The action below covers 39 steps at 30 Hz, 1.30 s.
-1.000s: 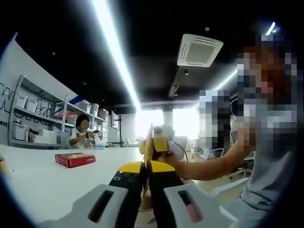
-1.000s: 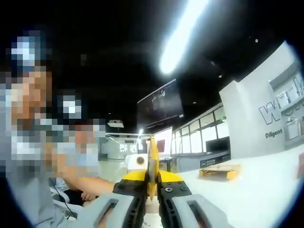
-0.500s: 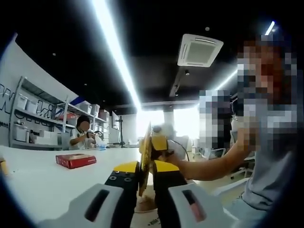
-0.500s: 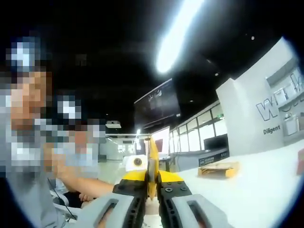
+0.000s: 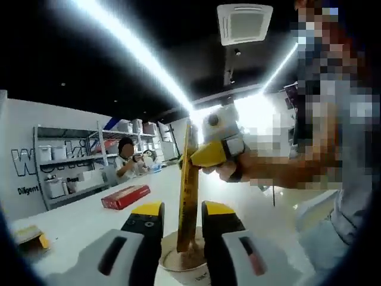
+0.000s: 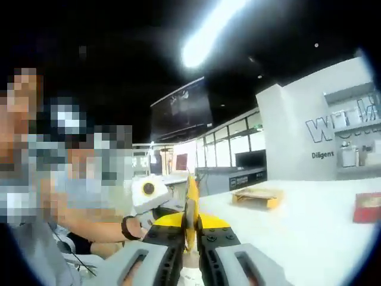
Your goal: Tear open the coffee pouch, take out the coffee, and pour the coffee from the pouch into the cup
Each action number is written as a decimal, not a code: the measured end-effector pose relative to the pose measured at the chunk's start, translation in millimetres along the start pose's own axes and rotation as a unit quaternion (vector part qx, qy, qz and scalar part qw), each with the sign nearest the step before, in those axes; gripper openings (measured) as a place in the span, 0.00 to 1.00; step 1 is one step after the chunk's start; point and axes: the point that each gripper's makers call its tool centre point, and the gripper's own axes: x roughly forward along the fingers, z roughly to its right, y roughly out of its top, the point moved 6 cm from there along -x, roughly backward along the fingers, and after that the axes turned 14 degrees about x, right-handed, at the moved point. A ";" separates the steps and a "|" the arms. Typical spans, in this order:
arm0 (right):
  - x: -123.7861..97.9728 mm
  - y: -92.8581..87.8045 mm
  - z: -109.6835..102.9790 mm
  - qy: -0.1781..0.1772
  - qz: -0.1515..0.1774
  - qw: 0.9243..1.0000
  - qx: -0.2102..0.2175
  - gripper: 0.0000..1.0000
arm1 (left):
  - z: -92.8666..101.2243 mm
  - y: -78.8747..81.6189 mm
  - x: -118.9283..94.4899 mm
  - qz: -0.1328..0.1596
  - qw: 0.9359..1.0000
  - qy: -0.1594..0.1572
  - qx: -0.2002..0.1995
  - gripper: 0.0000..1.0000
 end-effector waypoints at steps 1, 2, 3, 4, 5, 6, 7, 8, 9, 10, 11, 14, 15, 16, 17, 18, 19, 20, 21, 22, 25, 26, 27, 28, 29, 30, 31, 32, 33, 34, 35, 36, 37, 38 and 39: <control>-0.5 1.1 -1.4 -0.007 0.000 1.000 -0.004 0.08 | 2.4 3.4 0.7 -0.007 1.000 0.011 0.007 0.27; -0.7 1.8 -2.7 -0.013 0.000 1.000 -0.005 0.08 | 4.5 4.4 0.7 -0.027 0.999 0.024 0.020 0.27; -0.9 2.3 -3.1 -0.018 0.000 1.000 -0.005 0.08 | 7.2 7.5 1.1 -0.032 0.998 0.031 0.037 0.26; -1.1 2.4 -3.8 -0.029 -0.002 1.000 -0.004 0.08 | 7.8 8.3 0.3 -0.044 0.997 0.047 0.038 0.25; -1.2 2.5 -4.2 -0.033 -0.002 0.999 -0.003 0.08 | 7.7 9.4 -1.6 -0.054 0.996 0.064 0.038 0.25; -1.6 2.4 -3.8 -0.036 -0.002 0.999 0.000 0.08 | 8.1 12.4 -2.7 -0.048 0.995 0.078 0.043 0.25; -2.0 2.1 -3.6 -0.040 -0.002 0.999 0.003 0.08 | 8.0 12.0 -4.9 -0.057 0.993 0.094 0.036 0.24; -2.5 1.6 -3.7 -0.044 -0.002 0.999 0.005 0.08 | 8.9 11.5 -6.6 -0.071 0.991 0.108 0.040 0.24; -3.4 1.1 -3.9 -0.049 0.000 0.999 0.005 0.08 | 13.4 14.8 -5.8 -0.064 0.991 0.108 0.050 0.24; -4.3 0.8 -3.8 -0.054 0.003 0.999 0.007 0.08 | 16.3 16.6 -6.2 -0.065 0.990 0.116 0.052 0.24; -4.9 0.4 -4.3 -0.057 0.005 0.998 0.009 0.08 | 17.4 16.9 -7.6 -0.078 0.986 0.131 0.062 0.24; -6.0 -0.3 -7.3 -0.062 0.011 0.998 0.008 0.08 | 24.5 21.1 -6.7 -0.113 0.970 0.162 0.139 0.25; -6.2 -0.4 -8.6 -0.066 0.012 0.998 0.004 0.08 | 27.9 23.5 -4.2 -0.117 0.966 0.164 0.161 0.26; -6.5 0.0 -10.5 -0.071 0.013 0.997 -0.003 0.08 | 30.5 25.5 -2.1 -0.121 0.963 0.168 0.174 0.26; -6.8 0.4 -11.9 -0.074 0.015 0.997 -0.007 0.08 | 33.0 26.8 0.3 -0.122 0.962 0.171 0.175 0.26; -7.1 1.0 -12.9 -0.078 0.016 0.997 -0.010 0.08 | 34.5 27.5 2.3 -0.125 0.960 0.174 0.178 0.27; -7.6 1.3 -14.7 -0.081 0.019 0.996 -0.014 0.08 | 34.5 28.2 3.7 -0.127 0.958 0.181 0.182 0.27; -7.8 0.9 -17.4 -0.083 0.021 0.996 -0.015 0.08 | 32.9 27.5 4.0 -0.136 0.954 0.192 0.188 0.27; -7.8 0.7 -18.9 -0.084 0.023 0.996 -0.016 0.08 | 33.1 26.4 5.3 -0.142 0.951 0.197 0.189 0.27; -7.6 0.5 -20.7 -0.086 0.025 0.996 -0.018 0.08 | 34.4 26.5 6.7 -0.142 0.951 0.197 0.193 0.27; -7.7 -0.4 -23.3 -0.101 0.030 0.994 -0.033 0.08 | 34.2 26.7 7.3 -0.143 0.945 0.214 0.203 0.25; -7.9 -0.7 -23.9 -0.104 0.032 0.993 -0.035 0.08 | 33.6 26.6 7.2 -0.144 0.942 0.220 0.208 0.25; -8.1 -0.8 -24.3 -0.106 0.035 0.993 -0.037 0.08 | 33.7 26.6 7.2 -0.144 0.940 0.223 0.214 0.24; -8.3 -0.9 -24.3 -0.108 0.037 0.993 -0.037 0.08 | 33.0 26.6 7.0 -0.144 0.939 0.225 0.217 0.23; -8.5 -1.3 -24.5 -0.110 0.038 0.993 -0.037 0.08 | 31.1 26.2 5.6 -0.145 0.938 0.228 0.218 0.22; -9.3 -1.6 -24.3 -0.112 0.041 0.992 -0.038 0.08 | 30.7 26.2 5.3 -0.144 0.938 0.229 0.218 0.22; -10.0 -1.8 -24.6 -0.112 0.044 0.992 -0.038 0.08 | 30.6 26.7 5.0 -0.143 0.937 0.231 0.219 0.21; -10.3 -2.5 -25.3 -0.113 0.046 0.992 -0.037 0.08 | 30.3 27.0 4.8 -0.141 0.937 0.233 0.217 0.21; -10.5 -3.2 -25.9 -0.114 0.049 0.992 -0.037 0.08 | 30.9 27.7 5.1 -0.140 0.938 0.234 0.216 0.21; -10.5 -3.6 -25.8 -0.114 0.051 0.991 -0.037 0.08 | 31.1 27.9 5.3 -0.138 0.938 0.234 0.213 0.21; -10.5 -4.1 -25.5 -0.115 0.052 0.991 -0.037 0.08 | 30.9 27.8 5.5 -0.136 0.940 0.234 0.209 0.21; -10.3 -4.7 -25.0 -0.116 0.053 0.991 -0.036 0.08 | 30.4 27.6 5.4 -0.134 0.941 0.235 0.205 0.20; -10.1 -5.4 -24.9 -0.116 0.053 0.991 -0.036 0.08 | 30.4 27.6 5.7 -0.131 0.941 0.236 0.203 0.20; -9.7 -6.3 -25.0 -0.115 0.053 0.991 -0.036 0.08 | 30.3 27.5 5.6 -0.131 0.941 0.238 0.202 0.18; -9.6 -7.2 -25.5 -0.115 0.053 0.991 -0.037 0.08 | 31.0 27.9 5.4 -0.131 0.940 0.240 0.202 0.18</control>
